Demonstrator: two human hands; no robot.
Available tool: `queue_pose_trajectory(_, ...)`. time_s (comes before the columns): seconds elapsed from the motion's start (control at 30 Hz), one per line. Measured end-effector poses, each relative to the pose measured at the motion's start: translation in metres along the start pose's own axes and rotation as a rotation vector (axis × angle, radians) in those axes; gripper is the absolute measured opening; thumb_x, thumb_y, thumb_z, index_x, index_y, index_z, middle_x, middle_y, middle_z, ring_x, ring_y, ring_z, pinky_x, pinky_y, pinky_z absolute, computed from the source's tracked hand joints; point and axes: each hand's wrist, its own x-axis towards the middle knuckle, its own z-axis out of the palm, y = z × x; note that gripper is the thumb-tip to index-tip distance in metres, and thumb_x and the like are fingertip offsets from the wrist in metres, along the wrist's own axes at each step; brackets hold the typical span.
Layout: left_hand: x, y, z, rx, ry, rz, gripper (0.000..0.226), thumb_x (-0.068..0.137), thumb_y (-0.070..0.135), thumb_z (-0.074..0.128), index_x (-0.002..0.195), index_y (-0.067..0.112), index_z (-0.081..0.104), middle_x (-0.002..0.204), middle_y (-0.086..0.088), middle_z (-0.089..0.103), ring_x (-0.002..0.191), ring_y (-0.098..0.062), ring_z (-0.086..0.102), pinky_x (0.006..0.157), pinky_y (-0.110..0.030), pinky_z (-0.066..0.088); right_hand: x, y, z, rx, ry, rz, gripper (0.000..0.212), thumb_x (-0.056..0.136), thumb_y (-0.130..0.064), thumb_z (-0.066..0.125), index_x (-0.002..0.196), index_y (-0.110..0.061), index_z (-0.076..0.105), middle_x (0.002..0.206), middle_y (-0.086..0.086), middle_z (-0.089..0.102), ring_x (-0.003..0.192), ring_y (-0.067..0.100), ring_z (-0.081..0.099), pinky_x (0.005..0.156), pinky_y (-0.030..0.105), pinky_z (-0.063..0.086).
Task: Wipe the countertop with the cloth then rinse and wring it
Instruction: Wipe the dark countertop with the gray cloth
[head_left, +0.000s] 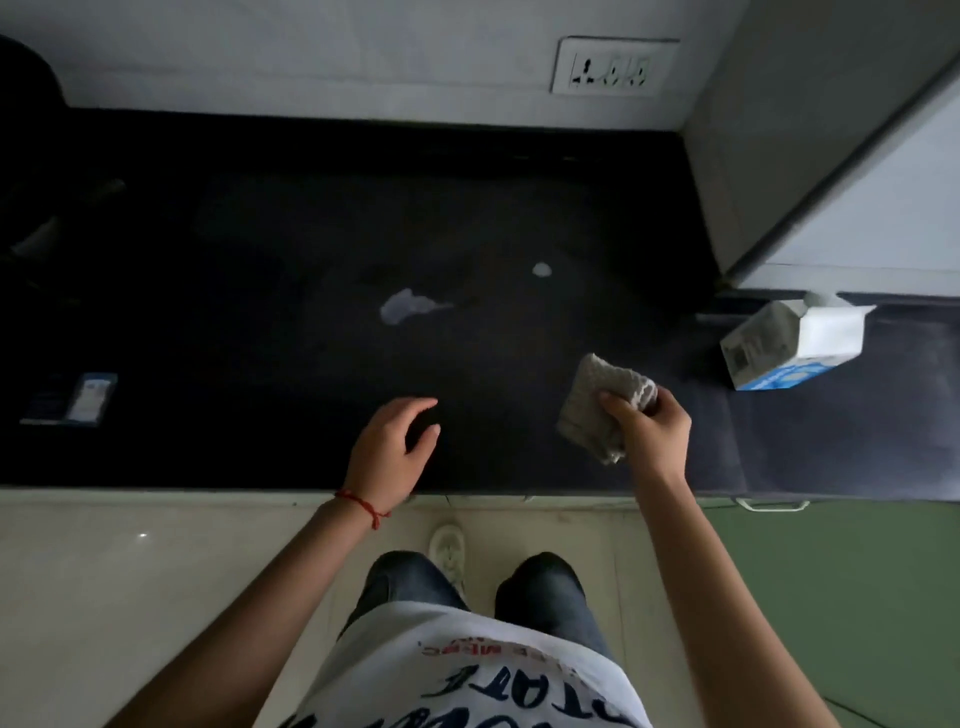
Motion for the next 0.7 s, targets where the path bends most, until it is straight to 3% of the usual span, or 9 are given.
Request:
queue_pose_trajectory(0.1,0.026,-0.004,0.011,0.228,0.03,0.03,0.043,0.084,0.022,0.063,0.124,0.006,0.056,0.132,-0.016,0.056,0.124,-0.033,0.05,0.103,-0.047,0.042,0.04,-0.029,0.02,-0.142,0.056,-0.128,0.023,0.072,-0.013,0.07,0.093,-0.015,0.06,0.076,-0.006,0.06,0.073,0.012,0.056,0.067,0.022,0.045)
queue_pose_trajectory(0.17,0.038,-0.006,0.021,0.39,-0.005,0.032,0.051,0.083,0.03,0.063,0.128,0.009,0.053,0.138,-0.016,0.05,0.13,-0.035,0.045,0.103,-0.052,0.039,0.064,-0.044,0.034,-0.228,0.093,-0.279,0.028,0.074,-0.017,0.068,0.1,-0.013,0.059,0.082,-0.004,0.061,0.074,0.013,0.055,0.065,0.012,0.04)
queue_pose_trajectory(0.2,0.042,-0.007,0.026,0.454,-0.037,0.03,0.054,0.082,0.033,0.063,0.129,0.009,0.051,0.14,-0.016,0.049,0.131,-0.035,0.043,0.103,-0.054,0.038,0.076,-0.048,0.04,-0.282,0.087,-0.37,0.029,0.075,-0.017,0.067,0.103,-0.012,0.058,0.088,0.001,0.063,0.078,0.017,0.057,0.065,0.014,0.039)
queue_pose_trajectory(0.3,0.045,-0.01,0.04,0.568,-0.119,-0.005,0.057,0.081,0.04,0.058,0.13,0.012,0.05,0.142,-0.016,0.047,0.131,-0.034,0.044,0.102,-0.057,0.037,0.105,-0.043,0.057,-0.627,-0.053,-0.639,0.038,0.076,-0.007,0.063,0.113,-0.004,0.056,0.112,0.017,0.062,0.101,0.034,0.057,0.079,0.036,0.044)
queue_pose_trajectory(0.43,0.044,-0.018,0.048,0.624,-0.166,-0.048,0.059,0.084,0.048,0.038,0.134,0.017,0.045,0.144,-0.011,0.046,0.132,-0.03,0.043,0.103,-0.054,0.037,0.113,-0.01,0.071,-0.912,-0.271,-0.854,0.049,0.064,0.002,0.07,0.111,0.003,0.06,0.115,0.024,0.064,0.112,0.044,0.057,0.097,0.056,0.041)
queue_pose_trajectory(0.53,0.044,-0.022,0.051,0.621,-0.154,-0.047,0.06,0.084,0.049,0.038,0.135,0.019,0.042,0.145,-0.009,0.044,0.134,-0.027,0.04,0.106,-0.052,0.034,0.109,0.01,0.076,-0.872,-0.3,-0.888,0.049,0.066,-0.005,0.071,0.114,0.001,0.06,0.12,0.018,0.064,0.12,0.042,0.053,0.102,0.061,0.036)
queue_pose_trajectory(0.7,0.045,-0.024,0.054,0.63,-0.116,-0.049,0.06,0.081,0.049,0.042,0.134,0.02,0.044,0.144,-0.008,0.045,0.133,-0.026,0.041,0.107,-0.051,0.033,0.153,-0.008,0.105,-0.753,-0.243,-0.734,0.048,0.076,-0.005,0.063,0.123,-0.001,0.055,0.127,0.02,0.059,0.127,0.035,0.048,0.111,0.049,0.028)
